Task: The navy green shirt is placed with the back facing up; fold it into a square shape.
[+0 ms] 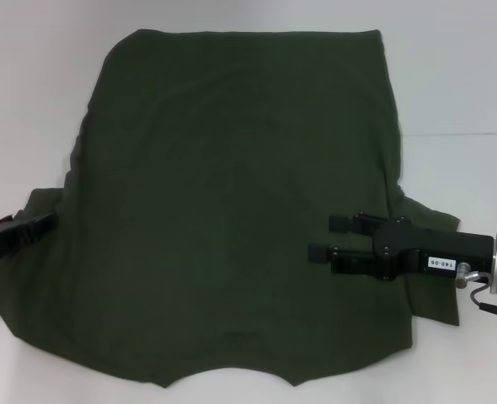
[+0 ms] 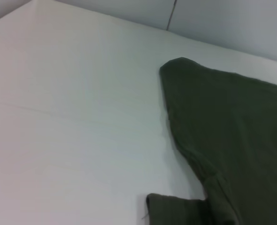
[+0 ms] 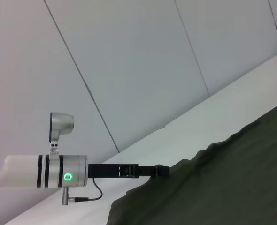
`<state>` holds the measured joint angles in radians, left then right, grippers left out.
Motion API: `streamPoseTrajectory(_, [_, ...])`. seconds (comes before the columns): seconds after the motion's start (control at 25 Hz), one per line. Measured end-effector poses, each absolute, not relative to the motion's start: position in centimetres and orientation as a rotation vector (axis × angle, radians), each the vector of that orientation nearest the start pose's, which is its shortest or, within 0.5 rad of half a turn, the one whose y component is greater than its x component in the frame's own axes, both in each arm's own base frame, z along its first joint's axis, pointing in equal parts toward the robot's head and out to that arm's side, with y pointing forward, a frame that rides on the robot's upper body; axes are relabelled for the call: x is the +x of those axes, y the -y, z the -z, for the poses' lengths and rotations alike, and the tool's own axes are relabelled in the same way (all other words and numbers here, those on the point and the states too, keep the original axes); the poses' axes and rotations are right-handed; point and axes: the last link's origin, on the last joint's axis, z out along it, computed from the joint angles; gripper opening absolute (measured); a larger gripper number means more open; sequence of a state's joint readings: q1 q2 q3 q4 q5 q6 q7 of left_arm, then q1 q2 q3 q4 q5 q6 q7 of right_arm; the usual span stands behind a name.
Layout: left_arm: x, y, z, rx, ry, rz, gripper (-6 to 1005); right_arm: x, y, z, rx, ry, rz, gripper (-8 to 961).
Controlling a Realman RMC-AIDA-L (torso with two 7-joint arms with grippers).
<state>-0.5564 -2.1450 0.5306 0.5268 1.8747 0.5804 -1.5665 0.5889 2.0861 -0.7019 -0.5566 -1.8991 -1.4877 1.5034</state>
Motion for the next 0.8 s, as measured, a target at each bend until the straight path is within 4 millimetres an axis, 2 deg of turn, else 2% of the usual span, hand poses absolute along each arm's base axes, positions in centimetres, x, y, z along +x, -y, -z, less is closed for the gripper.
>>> streamPoseTrajectory(0.04, [-36.25,-38.86,-1.35,-1.682,1.206,0.407,891,24.23,-34.70,1.50,-2.649,-0.843,-0.862,897])
streamPoseTrajectory(0.36, [-36.54,-38.75,-1.36,-1.673,1.200,0.378,682,24.20,-34.72,1.49,-2.649,-0.842,-0.862,897])
streamPoseTrajectory(0.6, [-36.31,-39.05,-1.51,-1.674,1.190,0.379,475,24.23,-34.73,1.49,-2.648,-0.841,-0.861,897])
streamPoseTrajectory(0.8, [-36.35,-39.14,-1.67,-1.670,1.187,0.376,230,24.30,-34.81,1.49,-2.641,-0.844,-0.856,897])
